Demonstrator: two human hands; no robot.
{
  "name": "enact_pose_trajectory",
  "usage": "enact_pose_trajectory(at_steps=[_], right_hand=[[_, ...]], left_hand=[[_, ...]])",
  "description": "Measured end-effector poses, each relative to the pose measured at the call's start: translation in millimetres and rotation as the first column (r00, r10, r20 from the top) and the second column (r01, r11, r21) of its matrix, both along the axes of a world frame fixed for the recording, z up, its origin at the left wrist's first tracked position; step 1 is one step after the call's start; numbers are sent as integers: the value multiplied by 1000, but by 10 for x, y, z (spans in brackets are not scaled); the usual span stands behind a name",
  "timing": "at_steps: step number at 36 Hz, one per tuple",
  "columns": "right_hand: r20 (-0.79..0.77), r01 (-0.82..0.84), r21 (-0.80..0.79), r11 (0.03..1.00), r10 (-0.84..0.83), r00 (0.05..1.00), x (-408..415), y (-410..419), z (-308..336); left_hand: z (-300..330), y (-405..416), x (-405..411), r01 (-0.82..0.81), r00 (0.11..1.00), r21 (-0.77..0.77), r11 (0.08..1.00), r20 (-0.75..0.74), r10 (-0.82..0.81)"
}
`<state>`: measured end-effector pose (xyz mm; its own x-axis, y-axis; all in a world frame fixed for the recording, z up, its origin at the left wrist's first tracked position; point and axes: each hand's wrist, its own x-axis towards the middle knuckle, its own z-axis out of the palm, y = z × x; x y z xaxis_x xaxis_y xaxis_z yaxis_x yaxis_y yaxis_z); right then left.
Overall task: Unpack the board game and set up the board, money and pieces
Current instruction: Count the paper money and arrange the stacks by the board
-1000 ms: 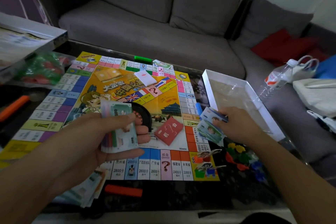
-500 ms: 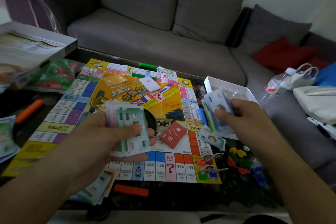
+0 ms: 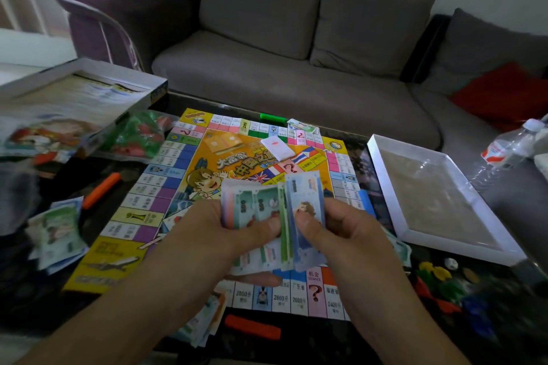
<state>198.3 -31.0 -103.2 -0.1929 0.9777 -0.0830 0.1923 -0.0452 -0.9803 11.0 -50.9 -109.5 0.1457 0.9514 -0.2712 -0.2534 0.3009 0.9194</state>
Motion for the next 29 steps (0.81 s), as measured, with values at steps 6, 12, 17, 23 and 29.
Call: enact_pose_trajectory(at_steps=[6, 12, 17, 23, 29], right_hand=[[-67, 49, -122, 991, -58, 996, 22, 62, -62], [-27, 45, -110, 993, -48, 998, 67, 58, -63], [51, 67, -25, 997, -66, 997, 67, 21, -97], [70, 97, 37, 995, -99, 993, 65, 0, -113], [60, 148, 63, 987, -152, 987, 50, -20, -140]], left_hand=[[41, 20, 21, 60, 990, -86, 994, 131, -48], [65, 31, -9, 80, 980, -139, 987, 194, -52], [29, 2, 17, 64, 995, -75, 995, 85, -57], [-25, -3, 40, -14, 999, -32, 999, -42, 12], [-58, -8, 32, -55, 994, -16, 998, -99, 53]])
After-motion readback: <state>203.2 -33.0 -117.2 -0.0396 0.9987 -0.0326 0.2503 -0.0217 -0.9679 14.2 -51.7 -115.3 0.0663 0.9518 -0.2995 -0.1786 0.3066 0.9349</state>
